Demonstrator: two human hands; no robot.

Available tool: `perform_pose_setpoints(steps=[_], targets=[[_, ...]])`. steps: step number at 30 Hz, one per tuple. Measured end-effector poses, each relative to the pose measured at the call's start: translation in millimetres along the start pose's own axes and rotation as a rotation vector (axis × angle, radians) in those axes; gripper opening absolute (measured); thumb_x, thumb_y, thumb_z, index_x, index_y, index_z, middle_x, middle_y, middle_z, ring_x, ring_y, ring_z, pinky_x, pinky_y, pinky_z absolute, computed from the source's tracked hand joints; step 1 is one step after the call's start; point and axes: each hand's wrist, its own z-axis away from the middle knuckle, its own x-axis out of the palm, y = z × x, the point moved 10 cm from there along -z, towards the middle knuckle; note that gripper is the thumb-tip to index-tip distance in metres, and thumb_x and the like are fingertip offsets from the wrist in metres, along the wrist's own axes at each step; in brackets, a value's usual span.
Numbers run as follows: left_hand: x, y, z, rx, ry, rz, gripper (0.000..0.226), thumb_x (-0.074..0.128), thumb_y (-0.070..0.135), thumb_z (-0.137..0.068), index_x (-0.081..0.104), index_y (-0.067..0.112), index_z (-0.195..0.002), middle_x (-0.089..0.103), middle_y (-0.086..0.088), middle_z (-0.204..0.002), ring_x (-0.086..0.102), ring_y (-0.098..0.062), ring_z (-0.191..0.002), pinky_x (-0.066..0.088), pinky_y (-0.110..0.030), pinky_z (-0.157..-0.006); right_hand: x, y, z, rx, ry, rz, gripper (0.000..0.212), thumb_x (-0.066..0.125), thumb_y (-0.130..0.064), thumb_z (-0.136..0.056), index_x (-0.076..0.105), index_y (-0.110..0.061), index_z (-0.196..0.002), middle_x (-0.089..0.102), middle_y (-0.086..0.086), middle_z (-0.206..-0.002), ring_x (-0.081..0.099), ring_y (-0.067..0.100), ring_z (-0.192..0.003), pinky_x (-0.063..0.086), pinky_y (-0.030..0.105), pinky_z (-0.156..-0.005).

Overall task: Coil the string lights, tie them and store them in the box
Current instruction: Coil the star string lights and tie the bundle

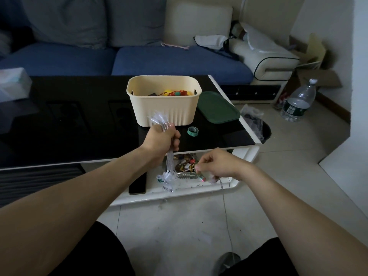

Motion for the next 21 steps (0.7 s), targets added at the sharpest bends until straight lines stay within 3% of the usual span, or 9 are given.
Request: perform_pose_setpoints(steps=[2, 4, 7, 9, 13, 14, 17, 19, 21], targets=[[6, -5, 1, -0.032, -0.03, 0.013, 0.018, 0.043, 0.0, -0.1, 0.047, 0.01, -0.086, 0.052, -0.008, -0.071, 0.048, -0.018, -0.052, 0.043, -0.031, -0.051, -3, -4, 3, -0.015, 0.016, 0.031, 0.02, 0.068, -0.028, -0.095, 0.075, -0.011, -0.088, 0.073, 0.006, -0.099, 0.057, 0.0, -0.055, 0.051, 0.026, -0.057], [12, -8, 2, -0.055, -0.052, 0.03, 0.013, 0.043, -0.005, -0.098, 0.045, 0.008, -0.095, 0.056, -0.011, -0.074, 0.055, -0.02, -0.054, 0.05, -0.03, -0.05, -6, -7, 5, -0.029, 0.035, 0.027, 0.021, 0.067, -0.029, -0.096, 0.075, -0.01, -0.092, 0.066, -0.001, -0.078, 0.049, -0.001, -0.044, 0.042, 0.017, -0.048], [23, -14, 5, -0.078, -0.106, 0.032, 0.005, 0.042, 0.002, -0.102, 0.048, 0.002, -0.102, 0.066, -0.018, -0.085, 0.068, -0.027, -0.071, 0.059, -0.036, -0.065, -9, -12, 7, -0.068, 0.048, 0.027, 0.021, 0.069, -0.03, -0.095, 0.076, -0.011, -0.09, 0.052, -0.012, -0.053, 0.043, 0.001, -0.043, 0.035, 0.012, -0.043], [31, -22, 8, -0.103, -0.147, -0.052, 0.024, 0.038, 0.012, -0.106, 0.054, -0.005, -0.103, 0.07, -0.021, -0.095, 0.071, -0.032, -0.085, 0.06, -0.041, -0.075, -7, -12, 5, -0.081, 0.046, 0.048, 0.016, 0.07, -0.028, -0.094, 0.075, -0.015, -0.085, 0.051, -0.019, -0.046, 0.045, -0.002, -0.043, 0.034, 0.01, -0.045], [45, -44, 11, -0.184, -0.19, -0.14, 0.025, 0.037, 0.012, -0.104, 0.054, -0.005, -0.097, 0.07, -0.03, -0.101, 0.068, -0.046, -0.091, 0.053, -0.061, -0.087, 5, -16, 3, -0.117, -0.006, -0.071, 0.009, 0.069, -0.01, -0.094, 0.074, -0.004, -0.092, 0.064, -0.038, -0.089, 0.059, -0.018, -0.072, 0.052, 0.017, -0.076], [46, -49, 10, -0.198, -0.179, -0.162, 0.023, 0.038, 0.011, -0.103, 0.053, -0.002, -0.092, 0.07, -0.03, -0.102, 0.067, -0.045, -0.089, 0.051, -0.062, -0.086, 7, -17, 4, -0.121, -0.021, -0.106, 0.007, 0.066, -0.004, -0.095, 0.07, 0.001, -0.094, 0.063, -0.042, -0.086, 0.06, -0.018, -0.07, 0.051, 0.013, -0.074], [46, -60, 7, -0.237, -0.143, -0.24, 0.025, 0.041, 0.008, -0.1, 0.054, 0.004, -0.079, 0.065, -0.027, -0.09, 0.061, -0.036, -0.08, 0.05, -0.052, -0.074, 11, -19, 6, -0.103, -0.024, -0.163, 0.019, 0.074, -0.004, -0.088, 0.055, -0.005, -0.09, 0.061, -0.025, -0.06, 0.052, 0.001, -0.056, 0.039, 0.013, -0.055], [47, -64, 11, -0.265, -0.191, -0.302, 0.029, 0.042, 0.005, -0.1, 0.057, 0.004, -0.075, 0.062, -0.02, -0.081, 0.059, -0.03, -0.069, 0.046, -0.04, -0.065, 12, -14, 4, -0.052, -0.04, -0.198, 0.034, 0.083, -0.008, -0.079, 0.051, -0.013, -0.087, 0.063, -0.002, -0.073, 0.053, 0.019, -0.071, 0.04, 0.03, -0.06], [55, -66, 19, -0.268, -0.312, -0.427, 0.029, 0.04, 0.006, -0.101, 0.06, 0.002, -0.08, 0.064, -0.019, -0.077, 0.06, -0.028, -0.061, 0.044, -0.032, -0.056, 16, -9, 4, -0.034, -0.105, -0.237, 0.042, 0.085, -0.003, -0.076, 0.048, -0.016, -0.091, 0.067, 0.011, -0.08, 0.055, 0.022, -0.069, 0.04, 0.03, -0.057]])
